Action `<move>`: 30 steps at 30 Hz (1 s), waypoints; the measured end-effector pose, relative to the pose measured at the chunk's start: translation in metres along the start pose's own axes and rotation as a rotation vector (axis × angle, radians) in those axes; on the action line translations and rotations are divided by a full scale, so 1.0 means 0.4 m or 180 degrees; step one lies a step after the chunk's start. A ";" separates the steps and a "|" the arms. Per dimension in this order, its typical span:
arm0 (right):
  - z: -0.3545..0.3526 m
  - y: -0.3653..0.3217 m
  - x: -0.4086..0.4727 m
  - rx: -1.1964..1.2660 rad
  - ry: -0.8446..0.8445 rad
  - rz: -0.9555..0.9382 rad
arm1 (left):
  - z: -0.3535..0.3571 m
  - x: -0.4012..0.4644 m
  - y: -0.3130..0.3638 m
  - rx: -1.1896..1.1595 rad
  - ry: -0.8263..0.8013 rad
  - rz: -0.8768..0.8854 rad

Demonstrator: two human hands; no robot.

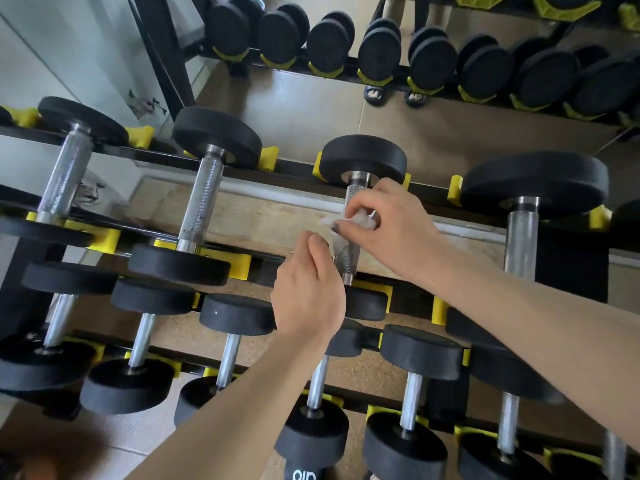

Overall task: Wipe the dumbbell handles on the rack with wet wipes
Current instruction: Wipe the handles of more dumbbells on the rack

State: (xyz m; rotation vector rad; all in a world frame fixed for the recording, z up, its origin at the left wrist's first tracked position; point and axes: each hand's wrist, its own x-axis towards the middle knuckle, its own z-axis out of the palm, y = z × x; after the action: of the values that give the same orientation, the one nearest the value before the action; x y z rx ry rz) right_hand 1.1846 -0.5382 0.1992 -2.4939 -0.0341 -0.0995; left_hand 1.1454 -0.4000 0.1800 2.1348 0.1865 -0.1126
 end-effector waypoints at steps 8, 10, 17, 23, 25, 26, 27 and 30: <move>0.024 0.011 -0.018 -0.0154 0.0014 -0.0440 | 0.001 0.001 -0.003 -0.0014 0.0028 0.0003; 0.019 0.019 -0.048 -0.0156 -0.0303 -0.0617 | 0.002 0.002 -0.005 0.0001 0.0034 0.0009; -0.035 0.053 0.025 -0.0021 0.0226 -0.0526 | 0.004 0.003 -0.009 -0.0013 0.0105 -0.0037; 0.014 0.044 -0.071 0.0065 -0.0161 -0.0463 | 0.007 0.001 -0.010 -0.0007 0.0158 -0.0005; 0.002 0.050 -0.084 0.0032 -0.0526 -0.0514 | 0.005 -0.001 -0.006 0.0002 0.0154 -0.0009; -0.007 0.051 -0.076 0.0077 -0.0626 -0.0528 | 0.005 -0.001 -0.005 0.0004 0.0157 -0.0014; -0.016 0.052 -0.060 0.0180 -0.0533 -0.0476 | 0.005 0.000 -0.005 0.0008 0.0155 -0.0024; -0.027 0.047 0.004 0.0315 0.0296 -0.0300 | 0.008 0.001 -0.008 0.0006 0.0178 -0.0017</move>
State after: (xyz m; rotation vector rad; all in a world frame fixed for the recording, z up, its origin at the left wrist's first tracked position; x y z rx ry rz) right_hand 1.1862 -0.5597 0.1966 -2.3859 -0.1149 -0.2472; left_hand 1.1452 -0.4011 0.1757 2.1409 0.2250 -0.0562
